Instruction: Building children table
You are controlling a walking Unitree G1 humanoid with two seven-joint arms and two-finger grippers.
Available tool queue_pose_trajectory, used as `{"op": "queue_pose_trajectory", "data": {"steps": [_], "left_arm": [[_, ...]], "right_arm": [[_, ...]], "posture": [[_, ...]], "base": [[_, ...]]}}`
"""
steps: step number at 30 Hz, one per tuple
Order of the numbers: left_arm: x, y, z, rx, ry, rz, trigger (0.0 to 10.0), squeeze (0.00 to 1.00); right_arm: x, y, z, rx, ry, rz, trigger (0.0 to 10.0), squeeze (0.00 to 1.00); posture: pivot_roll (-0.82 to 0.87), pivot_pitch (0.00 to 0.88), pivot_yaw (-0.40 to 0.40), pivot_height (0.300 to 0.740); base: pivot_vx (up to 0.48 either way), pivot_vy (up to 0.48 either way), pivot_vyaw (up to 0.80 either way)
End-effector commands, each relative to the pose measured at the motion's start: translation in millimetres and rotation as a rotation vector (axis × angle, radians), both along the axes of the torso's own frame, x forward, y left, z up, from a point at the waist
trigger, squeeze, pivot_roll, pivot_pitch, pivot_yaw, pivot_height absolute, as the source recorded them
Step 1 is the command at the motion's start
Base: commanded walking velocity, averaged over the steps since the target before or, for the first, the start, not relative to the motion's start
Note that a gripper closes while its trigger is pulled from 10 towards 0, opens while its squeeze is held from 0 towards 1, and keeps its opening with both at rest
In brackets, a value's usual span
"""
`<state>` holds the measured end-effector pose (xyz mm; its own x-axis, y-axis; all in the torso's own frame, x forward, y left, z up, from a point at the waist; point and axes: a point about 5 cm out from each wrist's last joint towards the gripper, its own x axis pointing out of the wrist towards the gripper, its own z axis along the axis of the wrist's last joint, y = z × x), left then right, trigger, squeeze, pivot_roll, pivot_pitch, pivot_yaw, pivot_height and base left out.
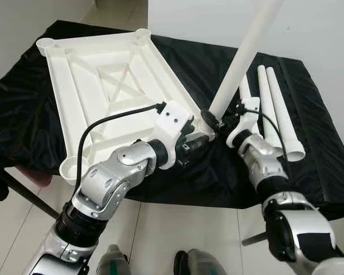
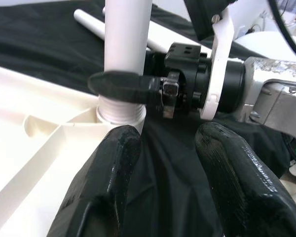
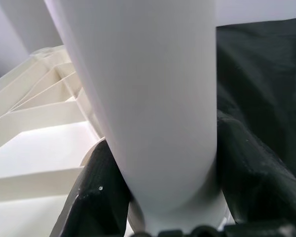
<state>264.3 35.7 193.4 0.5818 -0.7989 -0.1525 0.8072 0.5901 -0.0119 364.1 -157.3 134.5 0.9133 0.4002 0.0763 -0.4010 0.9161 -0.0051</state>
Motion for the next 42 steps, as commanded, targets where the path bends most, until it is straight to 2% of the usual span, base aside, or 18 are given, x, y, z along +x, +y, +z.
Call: {"op": "queue_pose_trajectory", "data": {"steps": [1,3,12,16,17,23,28,34,35,39,40,41,42], "left_arm": [[-3.1,-5.2,0.3,0.000,-0.001,-0.092,10.0,0.00],[-3.0,-6.1,-0.1,0.001,0.001,-0.100,10.0,0.00],[-4.8,-9.1,-2.0,0.007,0.009,-0.131,10.0,0.00],[-4.9,-9.3,-2.1,0.007,0.009,-0.133,10.0,0.00],[-5.0,-9.4,-2.3,0.007,0.009,-0.133,10.0,0.00],[-6.1,-8.7,-2.9,0.008,0.009,-0.129,10.0,0.00],[-7.6,-7.8,-3.6,0.009,0.008,-0.122,10.0,0.00],[-8.3,-7.6,-3.8,0.008,0.007,-0.116,10.0,0.00],[-8.3,-7.6,-3.8,0.008,0.007,-0.115,10.0,0.00],[-8.6,-7.9,-3.7,0.007,0.007,-0.114,10.0,0.00],[-8.8,-8.2,-3.7,0.006,0.006,-0.115,10.0,0.00],[-8.8,-8.2,-3.7,0.006,0.006,-0.115,10.0,0.00],[-9.0,-8.4,-3.8,0.006,0.006,-0.115,10.0,0.00]], "right_arm": [[-3.1,-5.6,-10.6,-0.006,0.048,-0.085,10.0,0.00],[-2.0,-7.8,-7.8,0.024,0.049,-0.135,10.0,0.00],[-1.8,-10.2,4.0,0.039,0.021,-0.308,10.0,0.00],[-2.3,-9.7,4.0,0.042,0.025,-0.318,10.0,0.00],[-3.1,-9.3,3.4,0.059,0.031,-0.333,10.0,1.00],[-6.5,-1.7,4.6,0.096,0.022,-0.371,10.0,1.00],[-12.4,21.7,7.8,0.122,0.015,-0.345,10.0,1.00],[-15.5,33.6,11.5,0.109,-0.003,-0.292,10.0,1.00],[-15.5,32.4,12.0,0.104,-0.002,-0.291,10.0,0.00],[-13.3,26.0,12.0,0.085,0.006,-0.269,10.0,0.00],[-11.3,19.2,13.3,0.080,0.007,-0.252,10.0,0.00],[-11.3,19.2,13.3,0.080,0.007,-0.252,10.0,0.00],[-8.4,10.9,14.5,0.080,0.012,-0.226,10.0,0.00]], "posture": [[-0.04,0.014,-0.022,0.740],[-0.04,0.014,-0.022,0.740],[-0.05,0.006,-0.009,0.740],[-0.05,0.006,-0.009,0.740],[-0.05,0.004,-0.011,0.740],[-0.03,0.000,-0.022,0.740],[-0.02,0.000,-0.032,0.740],[-0.01,0.000,-0.040,0.740],[-0.01,0.000,-0.041,0.740],[-0.01,0.000,-0.043,0.740],[-0.02,0.000,-0.044,0.740],[-0.02,0.000,-0.044,0.740],[-0.02,0.000,-0.046,0.740]], "base": [[0.000,0.000,0.00],[0.000,0.000,0.00],[0.000,0.000,0.00],[0.000,0.000,0.00],[0.000,0.000,0.00],[0.000,0.000,0.00],[0.000,0.000,0.00],[0.000,0.000,0.00],[0.000,0.000,0.00],[0.000,0.000,0.00],[0.000,0.000,0.00],[0.000,0.000,0.00],[0.000,0.000,0.00]]}}
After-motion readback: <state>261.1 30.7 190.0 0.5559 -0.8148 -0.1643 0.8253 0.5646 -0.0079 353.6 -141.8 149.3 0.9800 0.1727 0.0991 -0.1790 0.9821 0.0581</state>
